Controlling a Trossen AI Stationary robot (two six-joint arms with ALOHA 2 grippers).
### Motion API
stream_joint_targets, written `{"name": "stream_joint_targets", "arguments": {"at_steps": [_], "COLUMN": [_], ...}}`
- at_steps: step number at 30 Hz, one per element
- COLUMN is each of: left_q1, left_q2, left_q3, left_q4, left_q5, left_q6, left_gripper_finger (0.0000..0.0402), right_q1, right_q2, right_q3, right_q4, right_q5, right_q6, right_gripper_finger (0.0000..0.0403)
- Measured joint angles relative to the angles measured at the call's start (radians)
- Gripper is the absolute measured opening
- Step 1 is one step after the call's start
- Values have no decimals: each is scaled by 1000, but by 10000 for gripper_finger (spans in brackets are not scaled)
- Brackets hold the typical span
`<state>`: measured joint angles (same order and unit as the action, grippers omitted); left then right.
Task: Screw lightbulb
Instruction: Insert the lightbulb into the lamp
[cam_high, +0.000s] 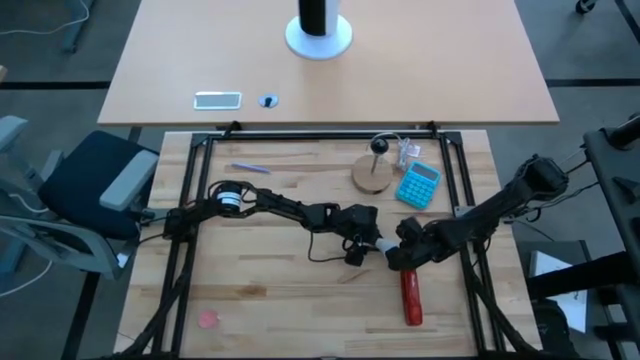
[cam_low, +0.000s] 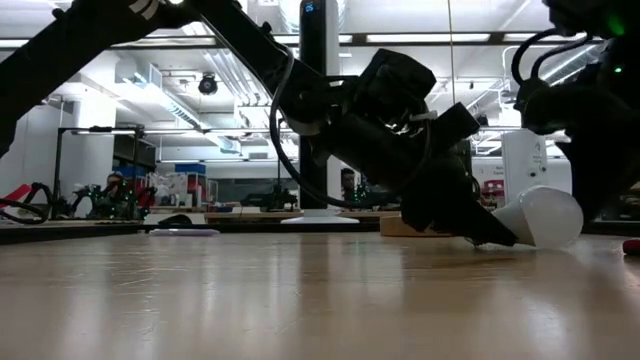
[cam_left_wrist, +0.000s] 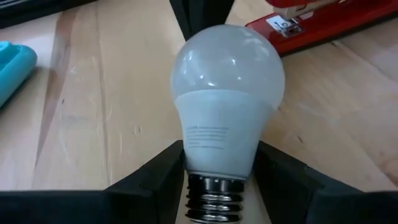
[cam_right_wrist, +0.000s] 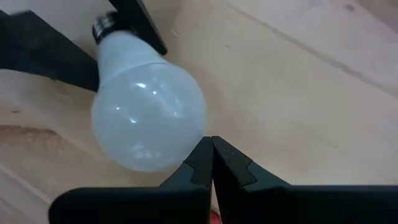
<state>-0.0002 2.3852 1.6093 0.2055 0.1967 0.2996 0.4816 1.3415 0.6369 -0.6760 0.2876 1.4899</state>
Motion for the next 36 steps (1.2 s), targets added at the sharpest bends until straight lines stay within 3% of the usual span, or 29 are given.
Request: {"name": "stream_joint_targets", "arguments": {"at_steps": [5, 12, 21, 24, 28, 32, 36], "left_q1": [1, 12, 91, 138, 195, 257, 321], "left_q2": [11, -4, -174, -215, -282, -277, -276], "left_q3": [0, -2, -38, -64, -141, -256, -322], "left_q4": [0, 5, 78, 225, 593, 1016, 1155], "left_q5": [-23, -54, -55, 21, 193, 172, 105], "left_q6": [-7, -25, 5, -10, -129, -311, -393], "left_gripper_finger": [125, 124, 124, 124, 124, 124, 124], "right_q1": [0, 11, 77, 77, 77, 77, 77], "right_q2": [1, -120, -338, -380, -385, -369, -365], "right_q3": [0, 1, 10, 10, 9, 8, 8], "right_q4": [-12, -111, -210, -210, -206, -205, -182], "right_q5": [2, 54, 288, 400, 472, 537, 662], "right_q6": [-8, 0, 52, 33, 20, 30, -3], "right_gripper_finger": [0, 0, 0, 0, 0, 0, 0]}}
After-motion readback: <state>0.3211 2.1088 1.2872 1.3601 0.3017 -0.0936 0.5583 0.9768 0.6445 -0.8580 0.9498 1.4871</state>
